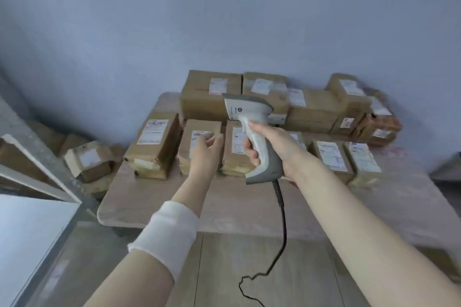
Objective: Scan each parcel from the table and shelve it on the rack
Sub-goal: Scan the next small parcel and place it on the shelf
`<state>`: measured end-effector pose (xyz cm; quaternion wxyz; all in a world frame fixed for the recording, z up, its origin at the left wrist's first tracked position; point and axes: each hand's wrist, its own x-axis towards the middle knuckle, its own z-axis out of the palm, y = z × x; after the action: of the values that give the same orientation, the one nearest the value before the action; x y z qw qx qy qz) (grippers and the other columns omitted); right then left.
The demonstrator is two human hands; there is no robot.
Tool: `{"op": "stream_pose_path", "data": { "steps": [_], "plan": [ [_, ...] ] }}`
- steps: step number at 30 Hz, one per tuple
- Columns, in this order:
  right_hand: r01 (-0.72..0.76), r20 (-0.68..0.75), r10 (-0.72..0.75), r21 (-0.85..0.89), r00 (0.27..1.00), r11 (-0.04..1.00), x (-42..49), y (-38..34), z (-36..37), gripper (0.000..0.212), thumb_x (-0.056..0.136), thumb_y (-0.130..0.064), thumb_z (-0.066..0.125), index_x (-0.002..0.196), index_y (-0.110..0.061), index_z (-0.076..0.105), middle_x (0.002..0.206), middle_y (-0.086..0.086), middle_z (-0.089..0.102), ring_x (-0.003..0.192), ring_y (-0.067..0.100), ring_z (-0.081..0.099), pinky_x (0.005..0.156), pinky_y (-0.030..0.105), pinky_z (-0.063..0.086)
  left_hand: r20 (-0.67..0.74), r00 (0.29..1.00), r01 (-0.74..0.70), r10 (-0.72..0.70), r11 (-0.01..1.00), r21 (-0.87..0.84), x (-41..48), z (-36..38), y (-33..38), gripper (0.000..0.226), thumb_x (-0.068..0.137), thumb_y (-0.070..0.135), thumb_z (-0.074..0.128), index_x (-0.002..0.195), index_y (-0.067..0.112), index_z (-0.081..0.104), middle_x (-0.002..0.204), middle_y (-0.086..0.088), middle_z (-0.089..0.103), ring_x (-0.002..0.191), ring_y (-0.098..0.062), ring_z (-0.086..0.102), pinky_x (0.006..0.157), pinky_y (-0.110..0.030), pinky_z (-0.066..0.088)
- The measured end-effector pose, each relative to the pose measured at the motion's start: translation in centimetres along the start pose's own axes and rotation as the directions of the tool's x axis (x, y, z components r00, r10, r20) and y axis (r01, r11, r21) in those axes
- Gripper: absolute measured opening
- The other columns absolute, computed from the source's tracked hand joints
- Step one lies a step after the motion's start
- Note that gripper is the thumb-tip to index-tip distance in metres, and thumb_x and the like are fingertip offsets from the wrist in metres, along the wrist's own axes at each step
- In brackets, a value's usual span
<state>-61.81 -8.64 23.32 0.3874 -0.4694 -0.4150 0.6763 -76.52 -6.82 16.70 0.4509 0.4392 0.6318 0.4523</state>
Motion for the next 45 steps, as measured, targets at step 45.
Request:
{"op": "stream_pose_path", "data": {
  "steps": [45],
  "plan": [
    [-0.073,-0.314,0.123,0.168,0.941,0.983,-3.6,-4.9,-63.4,0.021,0.093,-0.024,0.056,0.085,-0.005,0.056,0.064,0.009,0.058,0.043,0.015,0.047,0.04,0.023,0.04,-0.208,0.865,0.5,-0.457,0.755,0.423,3.5,59.6,-5.4,0.078,0.076,0.033,0.076,0.135,0.006,0.033,0.137,-0.017,0.043,0.126,-0.036,0.043,0.103,-0.045,0.038]
  ]
}}
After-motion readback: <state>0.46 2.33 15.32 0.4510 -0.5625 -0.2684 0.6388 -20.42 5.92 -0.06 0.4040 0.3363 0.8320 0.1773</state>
